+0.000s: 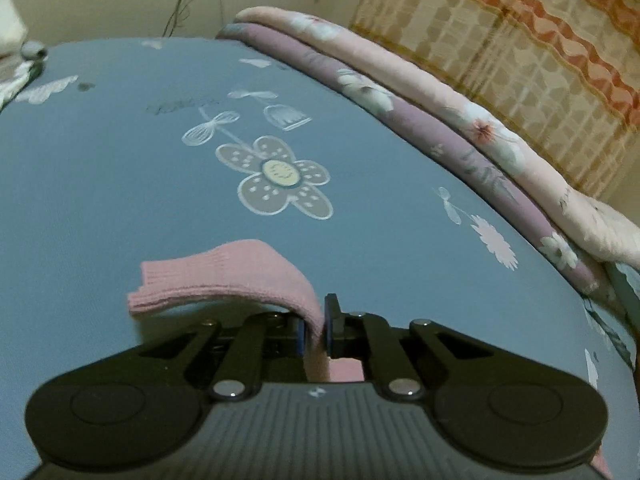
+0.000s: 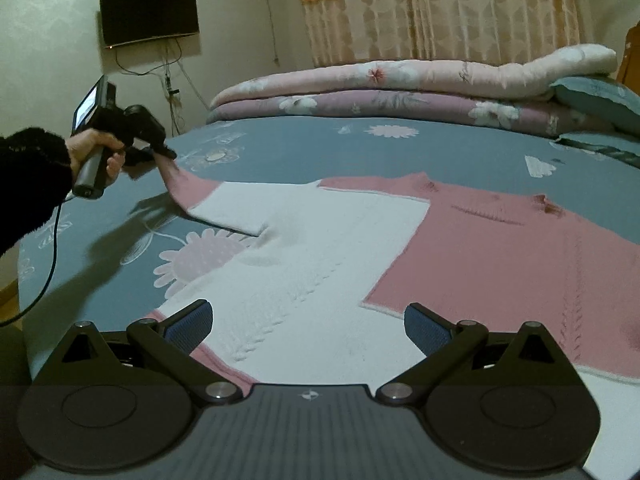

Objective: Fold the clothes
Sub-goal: 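Lift the gripped pink sleeve with the left gripper toward the sweater body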

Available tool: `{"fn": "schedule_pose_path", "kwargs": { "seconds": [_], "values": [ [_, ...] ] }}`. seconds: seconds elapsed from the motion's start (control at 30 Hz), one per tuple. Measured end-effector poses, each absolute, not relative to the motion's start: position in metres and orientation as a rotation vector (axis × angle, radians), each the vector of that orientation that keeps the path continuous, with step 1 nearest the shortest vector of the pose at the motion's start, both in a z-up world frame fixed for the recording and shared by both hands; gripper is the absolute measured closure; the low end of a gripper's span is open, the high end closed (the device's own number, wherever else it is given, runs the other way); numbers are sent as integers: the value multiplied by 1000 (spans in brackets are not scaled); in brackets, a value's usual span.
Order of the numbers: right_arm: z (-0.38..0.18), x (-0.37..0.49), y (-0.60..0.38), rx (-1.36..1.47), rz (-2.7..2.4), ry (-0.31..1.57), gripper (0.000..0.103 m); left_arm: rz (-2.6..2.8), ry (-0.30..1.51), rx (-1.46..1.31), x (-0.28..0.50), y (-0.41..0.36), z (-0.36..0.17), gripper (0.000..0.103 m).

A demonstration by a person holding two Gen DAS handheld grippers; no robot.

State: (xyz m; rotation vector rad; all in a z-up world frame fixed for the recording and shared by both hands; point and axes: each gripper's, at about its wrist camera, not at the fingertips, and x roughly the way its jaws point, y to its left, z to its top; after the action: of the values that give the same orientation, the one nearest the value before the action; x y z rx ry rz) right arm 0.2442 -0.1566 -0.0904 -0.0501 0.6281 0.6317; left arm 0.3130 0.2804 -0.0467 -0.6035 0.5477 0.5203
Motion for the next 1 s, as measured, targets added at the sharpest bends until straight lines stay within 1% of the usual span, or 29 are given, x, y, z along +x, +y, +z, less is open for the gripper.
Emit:
{"fn": "schedule_pose_path", "kwargs": {
  "seconds": [0.27, 0.6, 1.0],
  "values": [
    [-87, 246, -163, -27, 614, 654, 0, 475, 537, -549, 326, 252, -24, 97],
    [-94, 260, -178, 11, 499, 784, 0, 377, 540, -452, 350, 204, 3, 97],
    [-87, 256, -185, 32, 540, 817, 0, 226, 525, -324, 368, 129, 35, 97]
  ]
}}
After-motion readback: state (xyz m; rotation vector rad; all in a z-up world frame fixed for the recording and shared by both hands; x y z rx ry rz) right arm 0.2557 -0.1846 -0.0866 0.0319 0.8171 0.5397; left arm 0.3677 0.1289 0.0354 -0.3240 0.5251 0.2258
